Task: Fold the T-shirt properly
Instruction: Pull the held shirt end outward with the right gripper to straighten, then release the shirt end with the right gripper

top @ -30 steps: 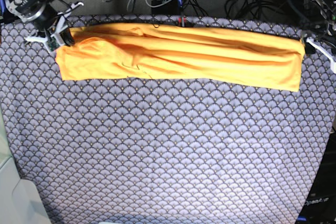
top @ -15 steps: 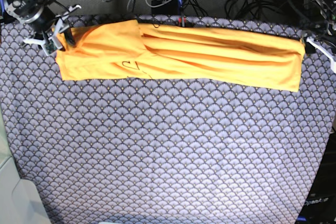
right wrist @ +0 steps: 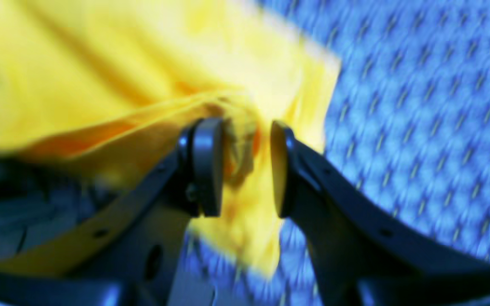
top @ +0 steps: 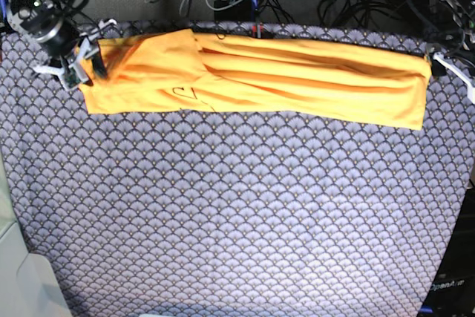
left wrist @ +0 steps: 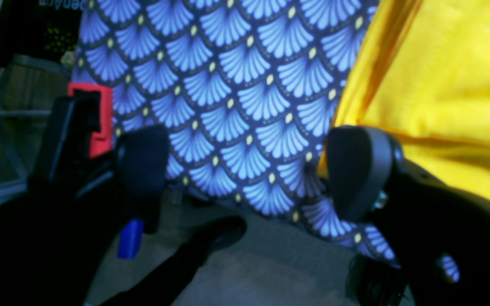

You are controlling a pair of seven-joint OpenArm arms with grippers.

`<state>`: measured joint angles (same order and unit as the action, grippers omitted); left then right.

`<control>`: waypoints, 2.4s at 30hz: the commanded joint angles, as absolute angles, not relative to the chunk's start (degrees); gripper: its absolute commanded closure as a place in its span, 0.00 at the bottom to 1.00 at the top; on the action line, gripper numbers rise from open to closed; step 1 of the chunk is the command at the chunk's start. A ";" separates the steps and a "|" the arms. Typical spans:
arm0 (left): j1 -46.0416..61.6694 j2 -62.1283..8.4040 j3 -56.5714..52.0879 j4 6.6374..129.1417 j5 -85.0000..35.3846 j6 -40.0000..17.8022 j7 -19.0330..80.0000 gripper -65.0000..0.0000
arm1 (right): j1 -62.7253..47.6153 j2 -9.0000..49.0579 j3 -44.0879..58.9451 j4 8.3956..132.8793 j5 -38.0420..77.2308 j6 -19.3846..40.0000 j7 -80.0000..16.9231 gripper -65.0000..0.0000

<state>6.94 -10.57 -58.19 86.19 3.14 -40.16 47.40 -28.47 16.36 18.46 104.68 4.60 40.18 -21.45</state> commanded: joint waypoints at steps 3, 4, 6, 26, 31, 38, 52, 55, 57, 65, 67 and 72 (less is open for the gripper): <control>6.29 -11.65 -58.33 87.25 2.68 -40.00 46.37 0.13 | -29.05 17.10 18.86 105.54 4.97 40.00 -20.88 0.90; 6.29 -11.65 -58.42 87.08 2.68 -40.00 46.29 0.13 | -29.05 17.01 18.86 105.54 4.97 40.00 -20.88 0.97; 6.29 -11.65 -58.42 86.90 2.68 -40.00 46.20 0.13 | -28.09 17.01 18.86 105.54 4.97 40.00 -20.88 1.00; 5.23 -11.65 -58.24 86.81 2.68 -40.00 46.37 0.13 | -20.79 17.80 27.82 105.98 5.23 40.00 -31.43 1.00; 4.97 -11.65 -58.24 86.81 2.68 -40.00 46.37 0.13 | -21.93 16.75 26.07 106.07 5.32 40.00 -31.34 1.00; 4.53 -11.82 -58.42 86.81 2.68 -40.00 46.37 0.13 | -24.84 14.90 23.16 109.05 5.32 40.00 -31.25 1.00; 4.44 -16.57 -58.51 86.64 2.68 -40.00 46.29 0.13 | -28.62 12.35 22.81 110.55 4.97 40.00 -31.25 1.00; 4.44 -17.27 -58.51 86.64 2.68 -40.00 46.02 0.13 | -28.53 12.35 22.81 109.58 4.97 40.00 -31.52 0.99; 4.53 -17.80 -58.51 86.64 2.68 -40.00 45.93 0.13 | -28.53 12.53 22.99 108.88 4.97 40.00 -31.43 0.94; 4.62 -19.12 -58.51 84.35 2.68 -40.00 45.85 0.12 | -28.44 12.62 23.16 105.80 4.88 40.00 -31.25 0.76; 4.88 -20.00 -58.51 84.18 2.33 -40.00 45.76 0.12 | -28.44 12.62 23.34 105.80 4.88 40.00 -31.25 0.74; 4.97 -20.09 -58.51 84.09 2.59 -40.00 45.76 0.12 | -27.82 13.32 29.23 105.80 5.23 40.00 -31.25 0.68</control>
